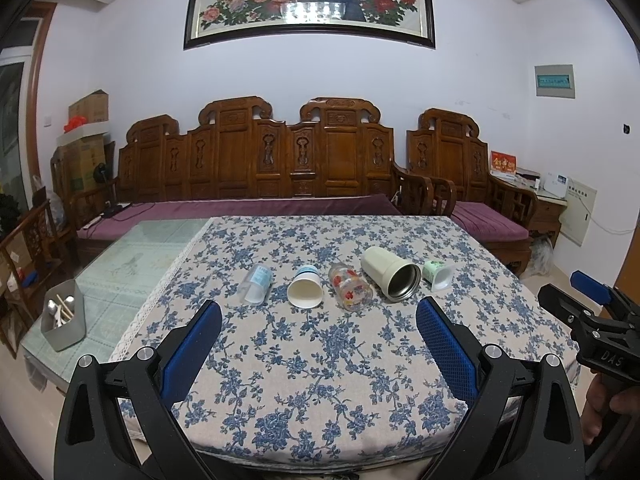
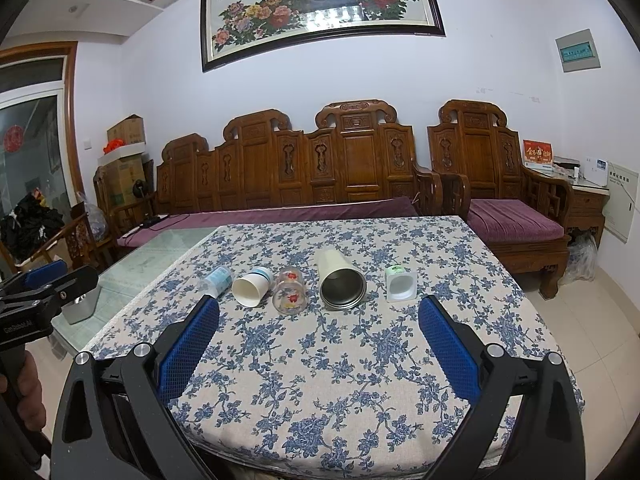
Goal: Flip cup upside down
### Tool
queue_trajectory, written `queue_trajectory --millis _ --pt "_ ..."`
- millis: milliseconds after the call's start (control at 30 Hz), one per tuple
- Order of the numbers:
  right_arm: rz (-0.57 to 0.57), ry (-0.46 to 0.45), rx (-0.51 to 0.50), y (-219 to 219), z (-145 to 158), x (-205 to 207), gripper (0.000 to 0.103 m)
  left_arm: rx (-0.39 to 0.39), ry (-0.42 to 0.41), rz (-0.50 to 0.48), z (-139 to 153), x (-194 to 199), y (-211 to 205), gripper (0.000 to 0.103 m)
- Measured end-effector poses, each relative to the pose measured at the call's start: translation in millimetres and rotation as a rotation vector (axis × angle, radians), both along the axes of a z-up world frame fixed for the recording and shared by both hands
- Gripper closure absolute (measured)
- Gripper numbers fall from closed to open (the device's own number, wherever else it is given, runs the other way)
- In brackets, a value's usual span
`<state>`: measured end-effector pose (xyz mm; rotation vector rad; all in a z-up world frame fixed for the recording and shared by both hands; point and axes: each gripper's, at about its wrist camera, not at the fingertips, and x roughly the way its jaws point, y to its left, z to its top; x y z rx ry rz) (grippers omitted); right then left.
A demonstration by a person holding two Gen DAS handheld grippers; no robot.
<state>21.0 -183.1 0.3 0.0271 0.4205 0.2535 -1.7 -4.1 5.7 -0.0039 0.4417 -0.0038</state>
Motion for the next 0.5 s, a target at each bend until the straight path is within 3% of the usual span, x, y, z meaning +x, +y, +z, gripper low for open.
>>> queue_trajectory --millis 500 --pt "0.0 0.0 0.001 0.0 0.1 0.7 0.003 0.002 -0.003 -0.001 5.0 -1.0 -5.8 0.009"
